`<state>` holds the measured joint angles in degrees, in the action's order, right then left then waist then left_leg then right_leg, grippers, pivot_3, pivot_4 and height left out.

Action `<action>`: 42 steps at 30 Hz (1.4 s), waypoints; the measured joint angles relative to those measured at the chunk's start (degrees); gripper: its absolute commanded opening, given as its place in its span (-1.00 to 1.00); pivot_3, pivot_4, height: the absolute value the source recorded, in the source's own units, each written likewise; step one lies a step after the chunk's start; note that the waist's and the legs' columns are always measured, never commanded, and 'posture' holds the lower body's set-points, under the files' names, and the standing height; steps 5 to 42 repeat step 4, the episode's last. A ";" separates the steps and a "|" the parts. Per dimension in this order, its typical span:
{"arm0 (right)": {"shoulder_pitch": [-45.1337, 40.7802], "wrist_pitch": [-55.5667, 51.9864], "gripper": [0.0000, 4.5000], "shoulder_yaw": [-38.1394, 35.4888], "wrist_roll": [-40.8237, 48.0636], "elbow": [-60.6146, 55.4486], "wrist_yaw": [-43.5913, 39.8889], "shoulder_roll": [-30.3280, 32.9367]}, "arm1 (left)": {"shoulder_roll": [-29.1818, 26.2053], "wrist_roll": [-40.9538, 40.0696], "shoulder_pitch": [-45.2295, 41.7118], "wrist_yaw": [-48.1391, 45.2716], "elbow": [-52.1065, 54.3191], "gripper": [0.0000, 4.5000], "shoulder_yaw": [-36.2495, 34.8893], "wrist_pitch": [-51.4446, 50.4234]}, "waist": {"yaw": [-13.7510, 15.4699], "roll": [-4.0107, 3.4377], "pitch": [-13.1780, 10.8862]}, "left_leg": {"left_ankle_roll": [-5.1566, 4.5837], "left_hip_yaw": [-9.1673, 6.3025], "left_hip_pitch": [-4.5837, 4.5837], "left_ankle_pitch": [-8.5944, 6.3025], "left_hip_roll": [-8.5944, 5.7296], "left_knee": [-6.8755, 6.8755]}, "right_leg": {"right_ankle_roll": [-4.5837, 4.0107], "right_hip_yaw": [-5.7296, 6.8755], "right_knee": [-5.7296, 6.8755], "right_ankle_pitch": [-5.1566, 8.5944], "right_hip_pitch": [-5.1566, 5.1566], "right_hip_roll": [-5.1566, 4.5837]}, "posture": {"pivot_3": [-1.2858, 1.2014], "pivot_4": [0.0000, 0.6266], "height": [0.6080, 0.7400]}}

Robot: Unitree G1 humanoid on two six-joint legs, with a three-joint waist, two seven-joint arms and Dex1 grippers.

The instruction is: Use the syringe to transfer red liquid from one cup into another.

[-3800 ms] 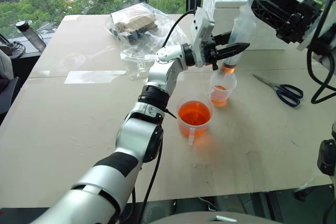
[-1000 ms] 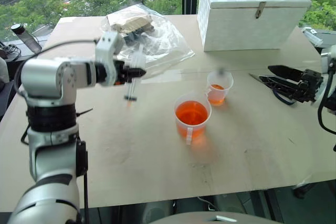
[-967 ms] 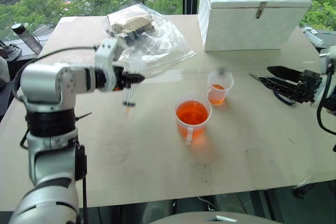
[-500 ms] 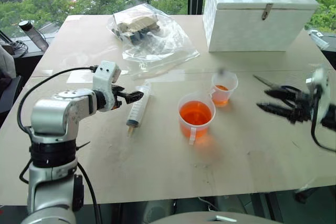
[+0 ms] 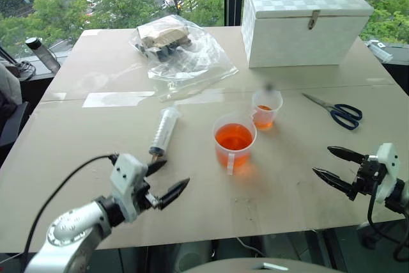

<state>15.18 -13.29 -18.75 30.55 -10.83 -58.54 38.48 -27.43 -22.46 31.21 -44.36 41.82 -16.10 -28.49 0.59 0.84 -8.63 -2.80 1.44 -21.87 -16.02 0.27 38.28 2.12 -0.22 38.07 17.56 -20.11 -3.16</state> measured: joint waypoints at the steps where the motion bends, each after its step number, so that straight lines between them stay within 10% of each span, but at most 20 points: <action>1: 0.09 0.30 0.98 -0.02 -0.08 1.58 -0.12 -0.27 | 0.51 2.08 1.98 0.05 -0.71 1.00 1.63 3.72 | 0.19 -0.01 0.01 | 0.04 0.00 -0.05 -0.05 0.00 0.00 | -0.02 0.00 -0.10 -0.01 0.01 -0.02 | 0.03 -0.52 1.00; 42: -0.41 2.58 0.98 -0.28 -0.36 5.04 -0.95 -0.40 | 1.04 5.67 3.68 0.95 -3.69 1.00 2.89 10.35 | 0.20 -0.05 0.03 | -0.14 0.02 -0.09 -0.04 0.00 -0.01 | -0.02 0.00 -0.20 -0.01 -0.01 -0.04 | 0.03 -0.52 1.00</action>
